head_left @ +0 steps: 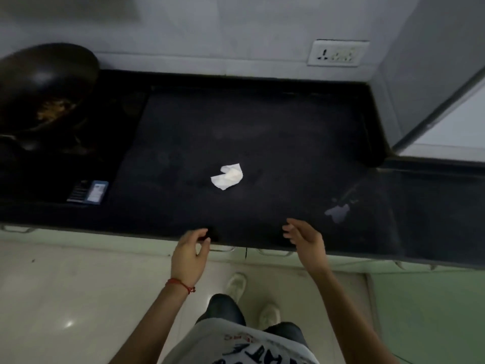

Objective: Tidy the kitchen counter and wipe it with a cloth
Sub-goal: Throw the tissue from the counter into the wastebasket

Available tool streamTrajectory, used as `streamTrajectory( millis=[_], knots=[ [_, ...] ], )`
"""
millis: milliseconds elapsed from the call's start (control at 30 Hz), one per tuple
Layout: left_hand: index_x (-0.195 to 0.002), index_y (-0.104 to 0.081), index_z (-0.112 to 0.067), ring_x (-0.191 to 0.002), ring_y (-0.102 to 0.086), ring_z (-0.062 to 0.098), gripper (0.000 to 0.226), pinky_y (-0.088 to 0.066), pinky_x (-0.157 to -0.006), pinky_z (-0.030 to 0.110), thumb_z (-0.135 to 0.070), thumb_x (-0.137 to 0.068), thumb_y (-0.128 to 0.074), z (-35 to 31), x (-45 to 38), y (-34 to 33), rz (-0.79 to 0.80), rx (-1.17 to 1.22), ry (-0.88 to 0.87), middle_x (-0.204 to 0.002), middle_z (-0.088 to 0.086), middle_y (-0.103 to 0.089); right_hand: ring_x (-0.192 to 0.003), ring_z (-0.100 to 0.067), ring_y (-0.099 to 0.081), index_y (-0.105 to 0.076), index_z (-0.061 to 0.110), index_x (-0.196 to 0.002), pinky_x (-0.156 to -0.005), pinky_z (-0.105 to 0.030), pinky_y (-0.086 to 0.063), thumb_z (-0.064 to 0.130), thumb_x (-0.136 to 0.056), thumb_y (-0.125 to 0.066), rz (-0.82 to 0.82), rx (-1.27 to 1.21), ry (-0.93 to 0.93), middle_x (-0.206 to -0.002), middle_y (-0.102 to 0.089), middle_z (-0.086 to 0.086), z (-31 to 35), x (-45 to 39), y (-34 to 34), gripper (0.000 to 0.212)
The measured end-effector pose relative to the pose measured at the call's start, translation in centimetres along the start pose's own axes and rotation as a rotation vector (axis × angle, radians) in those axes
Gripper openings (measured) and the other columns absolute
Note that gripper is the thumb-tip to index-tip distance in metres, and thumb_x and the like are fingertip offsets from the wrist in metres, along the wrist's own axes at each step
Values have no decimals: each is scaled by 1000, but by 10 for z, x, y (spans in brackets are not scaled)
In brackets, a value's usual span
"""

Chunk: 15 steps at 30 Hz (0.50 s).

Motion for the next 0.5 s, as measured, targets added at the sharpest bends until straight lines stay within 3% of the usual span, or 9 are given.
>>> streamTrajectory(
  millis=[67, 133, 233, 333, 500],
  knots=[
    [-114, -61, -4, -107, -56, 30, 48, -44, -85, 30, -37, -84, -43, 2, -18, 3, 7, -103, -67, -113, 16, -64, -95, -20, -64, -63, 13, -110, -88, -34, -51, 19, -91, -54, 2, 14, 30, -96, -67, -1, 21, -18, -21, 22],
    [-119, -59, -3, -118, -52, 34, 59, -42, -96, 36, -42, -81, -35, 5, -38, 2, 18, -184, -112, -123, 17, -60, -97, -14, -62, -63, 15, -114, -93, -31, -48, 22, -90, -56, 9, 98, 77, -101, -66, 2, 41, -36, -41, 26],
    [-123, -56, -6, -126, -47, 37, 57, -38, -103, 48, -40, -82, -36, 10, -66, -4, 68, -371, -165, -132, 17, -56, -100, -11, -59, -58, 14, -121, -91, -22, -44, 21, -89, -58, 31, 184, 146, -114, -64, -3, 69, -67, -74, 33],
    [-124, -52, -12, -123, -52, 36, 52, -42, -98, 53, -41, -83, -36, 16, -79, -11, 126, -540, -197, -132, 14, -57, -114, -18, -54, -54, 13, -124, -95, -26, -43, 19, -88, -58, 24, 330, 257, -125, -58, -5, 91, -92, -102, 37],
    [-128, -42, -17, -124, -52, 31, 57, -35, -102, 49, -48, -94, -8, 21, -74, -18, 181, -595, -214, -133, 11, -56, -124, -21, -43, -48, 15, -130, -101, -31, -36, 19, -89, -53, 82, 683, 417, -134, -49, -4, 101, -112, -133, 42]
  ],
)
Point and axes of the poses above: each hand's wrist, its own x-axis away from the middle knuckle, its own y-axis out of the back of the hand, z = x × y, the point moved 4 cm from there along -x, towards the middle knuckle
